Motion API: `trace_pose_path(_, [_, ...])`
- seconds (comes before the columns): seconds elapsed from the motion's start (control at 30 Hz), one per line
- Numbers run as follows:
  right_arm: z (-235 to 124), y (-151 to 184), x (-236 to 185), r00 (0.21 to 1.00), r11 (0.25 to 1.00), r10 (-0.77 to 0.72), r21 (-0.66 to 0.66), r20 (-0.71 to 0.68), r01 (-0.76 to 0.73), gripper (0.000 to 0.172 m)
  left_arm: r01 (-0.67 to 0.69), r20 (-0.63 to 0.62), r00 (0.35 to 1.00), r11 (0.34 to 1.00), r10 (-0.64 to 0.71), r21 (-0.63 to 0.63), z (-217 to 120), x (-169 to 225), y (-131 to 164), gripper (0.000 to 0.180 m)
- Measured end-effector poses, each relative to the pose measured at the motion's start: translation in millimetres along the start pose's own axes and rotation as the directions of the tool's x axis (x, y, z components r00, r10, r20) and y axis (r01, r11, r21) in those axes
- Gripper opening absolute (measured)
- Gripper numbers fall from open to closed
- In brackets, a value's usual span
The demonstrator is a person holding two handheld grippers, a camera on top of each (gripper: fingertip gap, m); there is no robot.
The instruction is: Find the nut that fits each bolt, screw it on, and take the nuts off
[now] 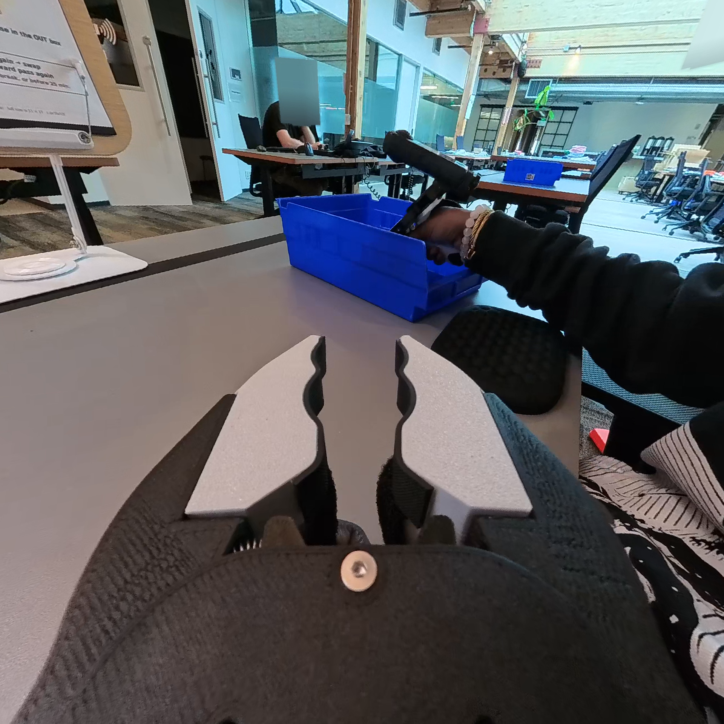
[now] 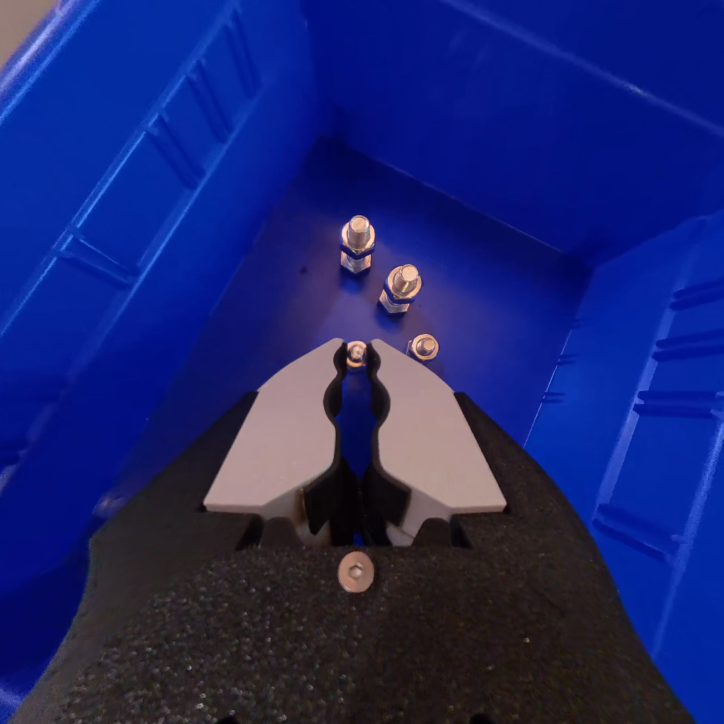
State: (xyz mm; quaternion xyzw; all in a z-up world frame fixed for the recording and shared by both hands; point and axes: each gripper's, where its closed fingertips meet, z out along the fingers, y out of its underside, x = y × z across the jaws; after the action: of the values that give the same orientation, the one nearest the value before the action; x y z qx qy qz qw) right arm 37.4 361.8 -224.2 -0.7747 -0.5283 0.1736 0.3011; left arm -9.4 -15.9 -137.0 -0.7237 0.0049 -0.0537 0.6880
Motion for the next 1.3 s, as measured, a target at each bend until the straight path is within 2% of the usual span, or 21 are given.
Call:
trace_pose_path(0.1, [-8.3,-4.7,0.8,1.000,1.000,0.005,0.022,-0.016,-0.004,0.017,-0.001,0.000,1.000,1.000,0.001,-0.001,0.0,0.2,0.0,0.034])
trace_pose_path(0.2, [-38.5,-26.0,-8.2,0.999,0.986,-0.001,0.165,-0.036,0.007,0.020,-0.001,0.002,1.000,1.000,0.001,0.001,-0.2,0.0,-0.1,0.034])
trace_pose_path(0.27, [-70.3,-46.6,-33.2,0.999,0.944,-0.035,0.329,0.006,0.031,0.025,0.001,0.002,1.000,1.000,-0.001,0.000,-0.2,-0.1,-0.2,0.034])
trace_pose_path(0.37, [-120.2,-62.5,-86.9,0.986,0.838,-0.129,0.543,0.104,0.052,0.035,-0.001,0.003,1.000,1.000,0.001,-0.002,-0.1,0.2,-0.4,0.034])
trace_pose_path(0.5, [-159.8,-50.1,-144.4,0.959,0.749,-0.216,0.662,0.181,0.044,0.042,-0.003,0.008,1.000,1.000,0.003,-0.001,-0.4,0.2,-0.8,0.034])
trace_pose_path(0.6, [-172.8,-33.5,-181.3,0.928,0.706,-0.267,0.708,0.261,0.005,0.044,-0.003,0.007,1.000,1.000,0.003,-0.001,-0.5,0.5,-1.5,0.034])
trace_pose_path(0.73, [-167.1,-10.1,-208.5,0.897,0.687,-0.331,0.727,0.293,0.016,0.044,0.032,-0.016,0.999,0.999,-0.033,-0.021,-4.0,3.8,-7.7,0.032])
trace_pose_path(0.87, [-155.4,5.0,-220.3,0.870,0.689,-0.365,0.724,0.330,0.015,0.043,0.011,0.008,1.000,1.000,-0.011,-0.002,-30.2,-4.8,-43.1,0.032])
trace_pose_path(0.93, [-152.4,7.9,-222.5,0.865,0.683,-0.373,0.730,0.336,0.011,0.042,-0.029,0.076,0.997,0.999,0.031,-0.022,-53.5,-25.7,-63.5,0.032])
trace_pose_path(1.03, [-147.2,12.1,-222.9,0.863,0.688,-0.369,0.726,0.344,0.004,0.042,-0.068,0.218,0.970,0.984,0.104,-0.165,-97.5,-80.9,-83.4,0.032])
trace_pose_path(1.13, [-147.9,13.0,-222.3,0.862,0.679,-0.369,0.734,0.347,-0.005,0.041,0.014,0.334,0.936,0.938,0.110,-0.347,-144.5,-148.3,-90.6,0.032])
trace_pose_path(1.2, [-148.7,12.6,-220.9,0.864,0.675,-0.362,0.738,0.351,-0.016,0.040,0.077,0.420,0.897,0.884,0.141,-0.462,-175.7,-199.3,-88.1,0.032])
trace_pose_path(1.3, [-147.5,12.8,-219.1,0.866,0.677,-0.350,0.735,0.357,-0.029,0.040,0.271,0.504,0.857,0.737,0.108,-0.619,-215.2,-263.3,-60.8,0.032])
